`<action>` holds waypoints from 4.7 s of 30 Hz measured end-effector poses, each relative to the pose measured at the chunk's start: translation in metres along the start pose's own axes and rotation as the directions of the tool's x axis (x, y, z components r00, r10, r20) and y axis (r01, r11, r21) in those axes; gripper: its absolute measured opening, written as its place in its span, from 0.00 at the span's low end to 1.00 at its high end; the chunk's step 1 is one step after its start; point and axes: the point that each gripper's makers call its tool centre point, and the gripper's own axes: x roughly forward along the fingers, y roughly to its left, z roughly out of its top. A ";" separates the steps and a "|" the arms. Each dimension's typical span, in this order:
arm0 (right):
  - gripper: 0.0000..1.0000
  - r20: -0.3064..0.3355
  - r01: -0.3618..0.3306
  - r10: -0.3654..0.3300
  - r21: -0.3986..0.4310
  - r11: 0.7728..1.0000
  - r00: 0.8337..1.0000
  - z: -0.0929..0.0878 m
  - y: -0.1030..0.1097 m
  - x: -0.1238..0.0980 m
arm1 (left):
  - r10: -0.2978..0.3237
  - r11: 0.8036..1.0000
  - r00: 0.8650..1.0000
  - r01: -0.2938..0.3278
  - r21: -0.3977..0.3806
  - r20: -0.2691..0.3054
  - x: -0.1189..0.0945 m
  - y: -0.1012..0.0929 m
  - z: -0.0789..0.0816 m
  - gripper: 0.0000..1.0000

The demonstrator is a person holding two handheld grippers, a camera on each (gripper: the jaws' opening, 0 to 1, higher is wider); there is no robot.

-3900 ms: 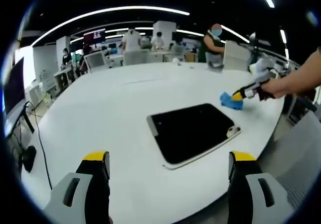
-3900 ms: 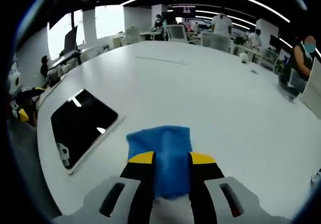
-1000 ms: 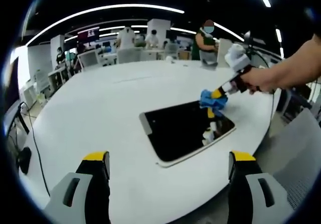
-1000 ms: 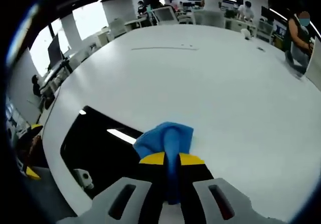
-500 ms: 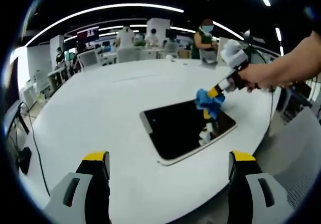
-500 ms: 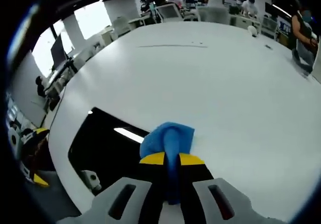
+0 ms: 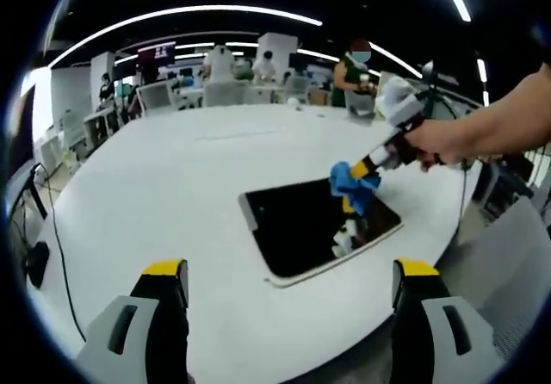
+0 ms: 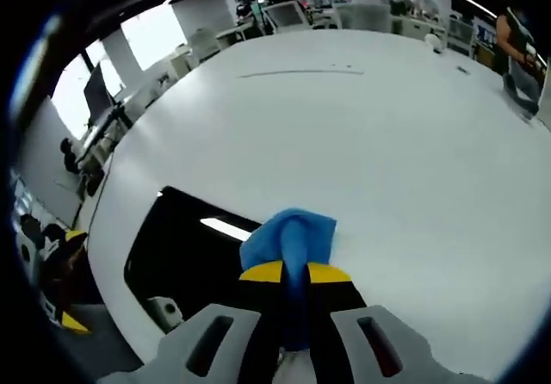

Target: Wipe the mirror surface with the cleaning cloth until all visible marks leave the cleaned area.

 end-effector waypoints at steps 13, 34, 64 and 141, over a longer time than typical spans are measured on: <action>0.03 -0.019 -0.043 0.042 -0.066 0.997 0.999 0.008 0.047 0.016 | -0.004 1.000 1.000 0.004 0.010 0.013 -0.002 -0.004 0.005 0.99; 0.03 -0.009 -0.057 0.057 -0.051 0.997 0.998 0.022 0.072 0.031 | -0.035 0.999 0.999 0.035 0.006 0.016 0.001 -0.009 0.005 0.99; 0.03 -0.015 -0.085 0.084 -0.089 0.992 0.996 0.049 0.139 0.072 | -0.061 0.998 0.998 0.061 0.023 0.010 0.002 -0.014 0.003 0.99; 0.03 -0.020 -0.186 0.188 -0.271 0.944 0.982 0.009 0.186 0.047 | -0.064 0.998 0.997 0.064 0.003 0.037 0.003 -0.013 0.006 0.99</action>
